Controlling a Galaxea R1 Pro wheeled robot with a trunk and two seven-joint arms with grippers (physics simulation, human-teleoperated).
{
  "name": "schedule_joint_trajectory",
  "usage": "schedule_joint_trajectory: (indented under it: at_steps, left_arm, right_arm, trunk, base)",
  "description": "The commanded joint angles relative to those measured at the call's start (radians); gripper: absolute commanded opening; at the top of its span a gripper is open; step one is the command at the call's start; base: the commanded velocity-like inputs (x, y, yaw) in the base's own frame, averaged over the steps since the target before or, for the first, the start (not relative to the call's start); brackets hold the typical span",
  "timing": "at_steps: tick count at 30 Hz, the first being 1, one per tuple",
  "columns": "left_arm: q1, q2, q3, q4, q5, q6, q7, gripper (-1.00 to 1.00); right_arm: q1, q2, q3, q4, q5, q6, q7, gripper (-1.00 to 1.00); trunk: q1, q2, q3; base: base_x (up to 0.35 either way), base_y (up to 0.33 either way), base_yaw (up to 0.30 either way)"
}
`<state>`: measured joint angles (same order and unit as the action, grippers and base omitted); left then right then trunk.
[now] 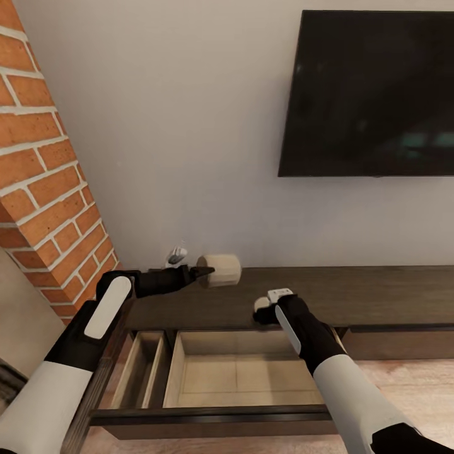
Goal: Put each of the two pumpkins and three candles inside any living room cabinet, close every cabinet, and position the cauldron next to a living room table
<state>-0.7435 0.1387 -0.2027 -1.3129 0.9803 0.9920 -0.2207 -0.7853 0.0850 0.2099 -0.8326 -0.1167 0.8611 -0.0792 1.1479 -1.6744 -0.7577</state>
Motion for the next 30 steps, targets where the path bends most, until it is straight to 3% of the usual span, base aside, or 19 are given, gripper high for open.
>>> schedule_joint_trajectory:
  at_steps: [1, 3, 8, 15, 16, 24, 28, 30]
  left_arm:
    - [0.008, 0.003, 0.0, -0.006, -0.001, 0.007, 0.002, -1.0]
    - [0.025, 0.008, 0.0, -0.011, -0.001, 0.016, 0.042, -1.0]
    - [0.113, 0.012, 0.0, -0.03, 0.007, 0.027, 0.29, -1.0]
    - [0.231, 0.012, -0.001, 0.007, 0.002, 0.021, 0.43, -1.0]
    - [0.241, 0.004, -0.001, 0.066, 0.002, 0.016, 0.476, -1.0]
    - [0.246, -0.037, -0.004, 0.235, -0.001, 0.007, 0.545, -1.0]
    - [0.238, -0.095, -0.032, 0.353, -0.003, -0.017, 0.639, -1.0]
    - [0.224, -0.118, -0.047, 0.37, -0.003, -0.022, 0.695, -1.0]
  right_arm:
    - [0.0, -0.001, 0.0, -0.001, -0.001, 0.013, 0.0, -1.0]
    - [0.0, -0.005, 0.001, -0.002, 0.0, 0.045, -0.001, -1.0]
    - [0.0, -0.006, 0.004, 0.002, 0.0, 0.086, -0.003, -1.0]
    - [0.001, 0.001, 0.009, 0.069, -0.003, 0.089, -0.003, -1.0]
    - [0.001, 0.003, 0.009, 0.112, -0.003, 0.088, -0.002, -1.0]
    - [0.001, 0.008, 0.012, 0.251, -0.004, 0.081, 0.001, -1.0]
    - [0.001, 0.011, 0.012, 0.31, -0.001, 0.056, -0.004, -1.0]
    - [0.001, 0.011, 0.013, 0.329, 0.0, 0.034, -0.005, -1.0]
  trunk:
    - [0.0, 0.0, 0.0]
    - [0.0, 0.0, 0.0]
    - [0.0, 0.0, 0.0]
    - [0.0, 0.0, 0.0]
    - [0.0, 0.0, 0.0]
    - [0.0, 0.0, 0.0]
    - [0.0, 0.0, 0.0]
    - [0.0, 0.0, 0.0]
  base:
    - [0.0, 0.0, 0.0]
    - [0.0, 0.0, 0.0]
    - [0.0, 0.0, 0.0]
    - [0.0, 0.0, 0.0]
    - [0.0, 0.0, 0.0]
    - [0.0, 0.0, 0.0]
    - [0.0, 0.0, 0.0]
    - [0.0, 0.0, 0.0]
